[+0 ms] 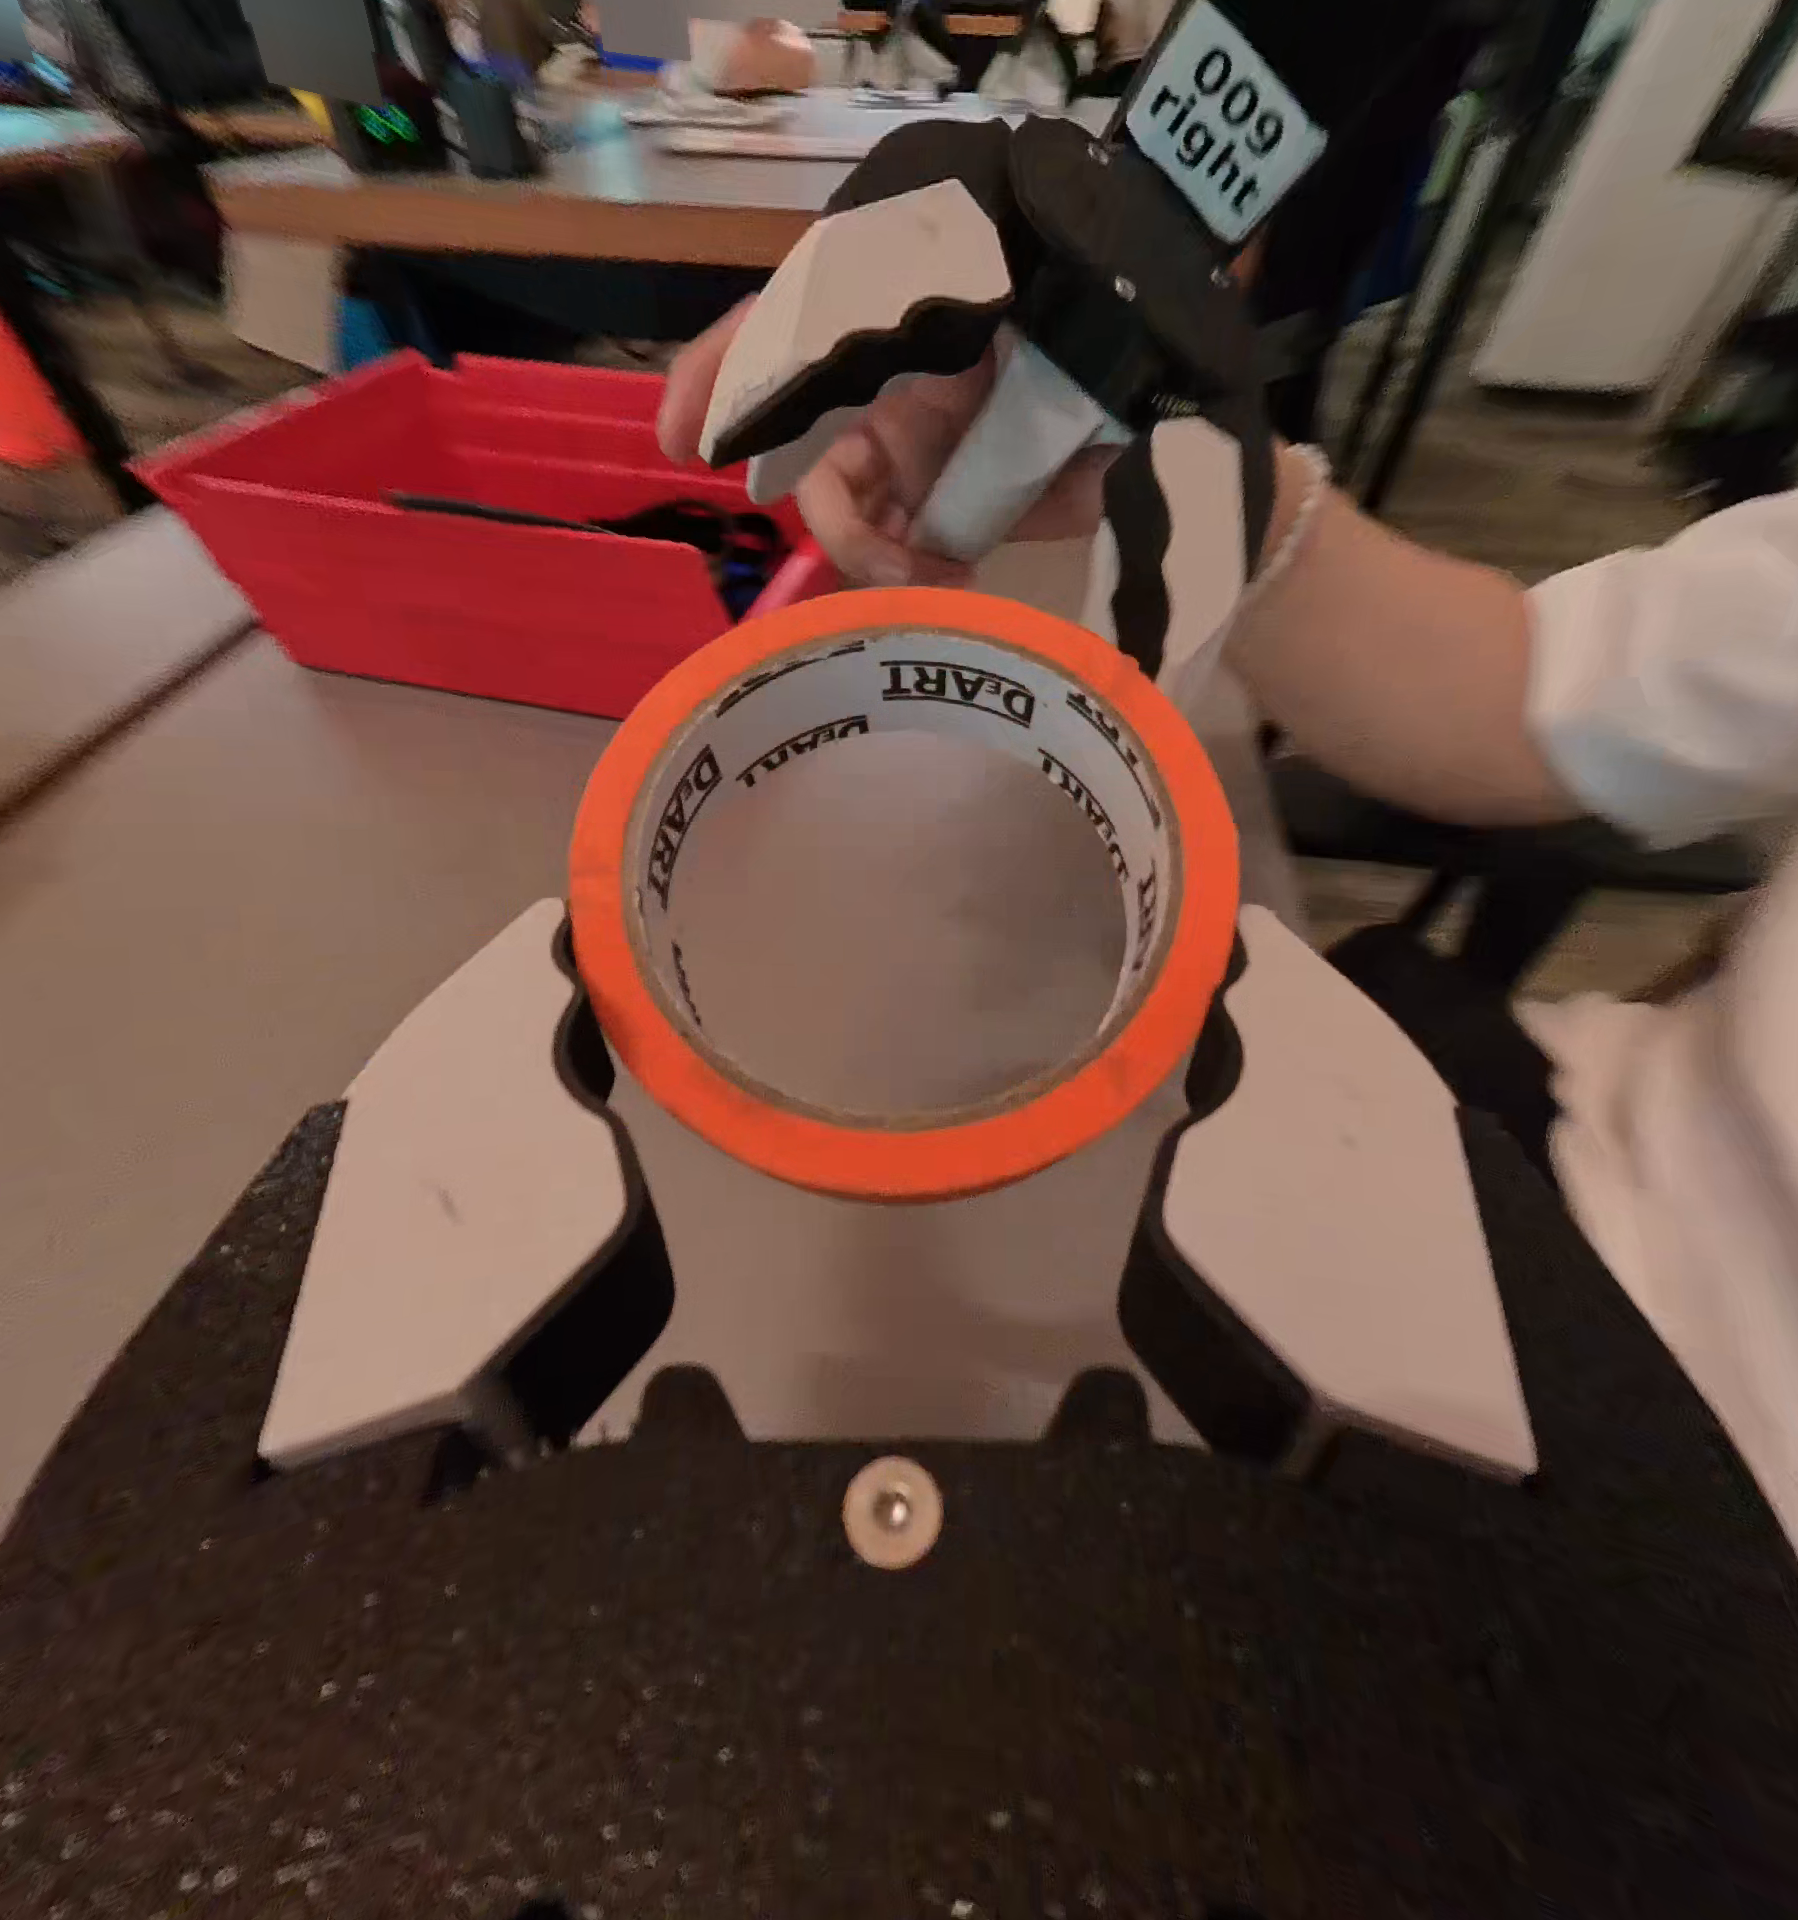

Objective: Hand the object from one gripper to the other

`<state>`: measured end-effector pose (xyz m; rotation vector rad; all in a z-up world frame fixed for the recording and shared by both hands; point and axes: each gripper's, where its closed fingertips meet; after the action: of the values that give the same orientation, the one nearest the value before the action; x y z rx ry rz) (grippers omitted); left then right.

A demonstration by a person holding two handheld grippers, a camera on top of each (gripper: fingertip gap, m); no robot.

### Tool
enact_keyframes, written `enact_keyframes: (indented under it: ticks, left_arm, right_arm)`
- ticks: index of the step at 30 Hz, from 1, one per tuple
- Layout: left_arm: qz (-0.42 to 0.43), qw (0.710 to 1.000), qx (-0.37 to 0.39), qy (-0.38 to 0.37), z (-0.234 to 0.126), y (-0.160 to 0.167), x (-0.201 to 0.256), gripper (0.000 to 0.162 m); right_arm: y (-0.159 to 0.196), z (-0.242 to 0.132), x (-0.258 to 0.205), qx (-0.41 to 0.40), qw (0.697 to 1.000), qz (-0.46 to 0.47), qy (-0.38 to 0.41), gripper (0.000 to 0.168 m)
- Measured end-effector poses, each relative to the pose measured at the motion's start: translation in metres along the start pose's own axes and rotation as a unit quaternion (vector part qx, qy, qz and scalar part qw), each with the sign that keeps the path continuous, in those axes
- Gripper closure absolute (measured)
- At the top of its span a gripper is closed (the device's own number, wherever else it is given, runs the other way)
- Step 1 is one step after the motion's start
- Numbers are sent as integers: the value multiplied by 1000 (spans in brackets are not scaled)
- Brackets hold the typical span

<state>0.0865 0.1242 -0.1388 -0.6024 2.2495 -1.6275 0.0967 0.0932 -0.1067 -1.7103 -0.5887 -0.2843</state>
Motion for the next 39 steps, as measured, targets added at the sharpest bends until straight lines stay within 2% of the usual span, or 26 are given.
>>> enact_keyframes:
  ticks: [1,4,7,11,14,17,20,22,23,27,30,33,35,36,39]
  left_arm:
    - [-30,999,-1,33,-2,0,4,52]
    - [-79,991,-13,107,-8,2,15,52]
    - [-108,981,-25,159,-12,4,25,52]
    - [-156,960,-29,231,-18,3,39,52]
    - [-177,949,-25,261,-20,4,45,52]
    - [-192,945,-18,263,-21,5,43,61]
    - [-183,955,35,231,-25,-6,28,74]
    - [-115,976,89,162,-36,-19,11,80]
    - [-80,986,101,110,-42,-23,1,76]
    - [62,995,76,6,-52,-32,0,83]
    - [117,989,60,-66,-48,-32,-8,98]
    - [102,989,67,-84,-43,-29,-13,103]
    - [91,989,82,-81,-41,-29,-13,129]
    - [85,989,87,-80,-40,-28,-13,134]
    - [49,993,87,-68,-36,-23,-15,135]
  right_arm:
    - [0,2,-2,-12,999,-33,5,80]
    - [-7,10,-9,-18,993,-118,21,89]
    - [-13,17,-22,-12,986,-165,7,107]
    - [-18,22,-24,4,984,-180,11,127]
    - [-21,25,-36,23,985,-169,-24,138]
    - [-18,28,-36,13,990,-136,-36,138]
    - [-15,30,-30,-10,995,-98,-30,140]
    - [-13,28,-17,-7,1000,-26,-16,140]
    - [-12,26,-8,-2,1000,2,-1,140]
    - [-6,17,16,31,993,116,21,141]
    - [-14,12,21,80,983,167,7,140]
    - [-18,12,18,93,980,178,-4,141]
    - [-18,13,17,88,979,181,-7,140]
    - [-18,13,17,88,979,183,-5,141]
    - [-17,13,19,92,977,193,-4,140]
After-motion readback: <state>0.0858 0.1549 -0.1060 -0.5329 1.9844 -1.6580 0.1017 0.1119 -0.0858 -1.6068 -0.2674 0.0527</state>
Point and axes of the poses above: each gripper's, where its closed fingertips meet, z out along the fingers, y out of its underside, x = y × z across the jaws, and after that the axes turned 2 degrees about -x, right-handed
